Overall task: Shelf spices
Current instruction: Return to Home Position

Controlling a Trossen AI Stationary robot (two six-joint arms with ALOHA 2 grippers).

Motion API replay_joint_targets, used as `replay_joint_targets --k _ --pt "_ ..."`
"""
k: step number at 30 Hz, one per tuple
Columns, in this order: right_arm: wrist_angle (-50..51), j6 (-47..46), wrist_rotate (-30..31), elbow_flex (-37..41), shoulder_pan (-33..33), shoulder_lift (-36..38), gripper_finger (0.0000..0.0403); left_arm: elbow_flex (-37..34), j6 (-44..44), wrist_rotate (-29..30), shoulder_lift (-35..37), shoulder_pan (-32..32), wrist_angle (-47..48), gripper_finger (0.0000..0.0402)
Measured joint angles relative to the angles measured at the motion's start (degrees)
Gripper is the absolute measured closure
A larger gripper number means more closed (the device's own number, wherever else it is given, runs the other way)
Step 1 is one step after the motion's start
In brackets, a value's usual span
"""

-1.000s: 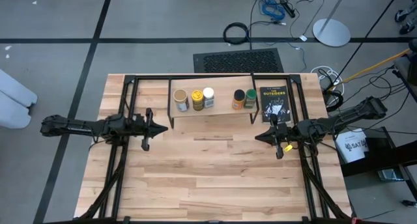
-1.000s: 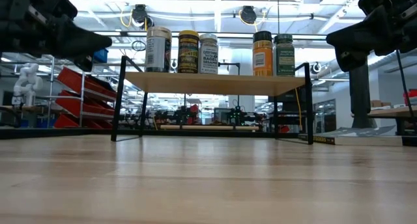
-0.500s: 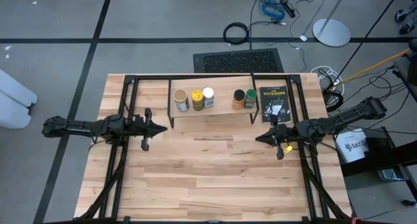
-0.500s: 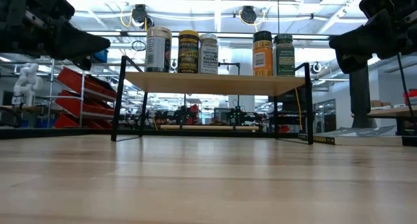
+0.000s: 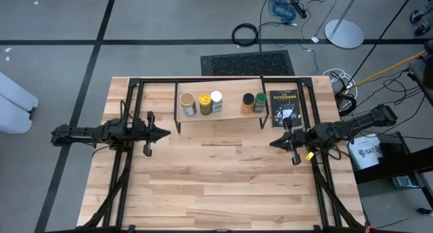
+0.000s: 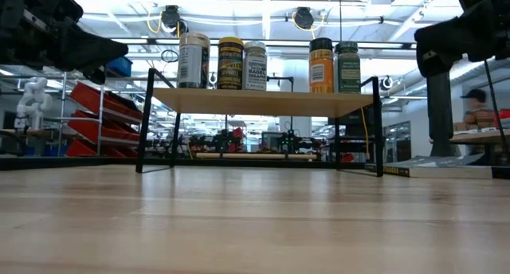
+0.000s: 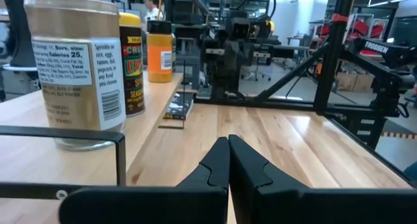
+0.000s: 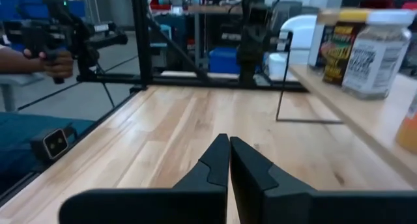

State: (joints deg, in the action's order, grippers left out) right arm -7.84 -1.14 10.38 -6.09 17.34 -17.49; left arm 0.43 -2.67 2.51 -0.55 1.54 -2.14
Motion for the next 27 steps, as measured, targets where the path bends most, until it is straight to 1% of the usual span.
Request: replay_joint_targets --k 4,8,11,14,18,22,27 --pt "-0.89 0.35 0.12 0.23 0.00 1.00 0.0403 0.00 -1.06 0.33 0.01 0.00 0.27 0.0400" --pt "-8.79 0.34 -0.38 4.67 0.00 1.00 0.0403 0.00 -1.08 0.39 0.01 0.00 0.12 0.0400" --pt "-9.64 -0.47 -1.74 5.34 0.02 0.91 0.0403 0.00 -0.91 0.88 0.01 -0.02 0.26 0.0400" --pt "-9.00 -0.15 -1.87 5.29 0.02 1.12 0.0403 0.00 -0.22 1.04 0.01 -0.02 0.45 0.0400" --pt "-4.97 0.13 -1.87 5.31 0.02 2.39 0.0403 0.00 0.06 0.99 0.50 -0.04 0.58 0.0400" --pt "-0.99 -0.31 -1.87 5.31 0.02 5.27 0.0403 0.00 0.06 1.02 0.52 -0.07 0.71 0.0400" --pt "0.73 2.29 -2.93 5.30 0.02 10.20 0.0403 0.00 0.01 1.02 0.52 -0.54 0.80 0.0400"
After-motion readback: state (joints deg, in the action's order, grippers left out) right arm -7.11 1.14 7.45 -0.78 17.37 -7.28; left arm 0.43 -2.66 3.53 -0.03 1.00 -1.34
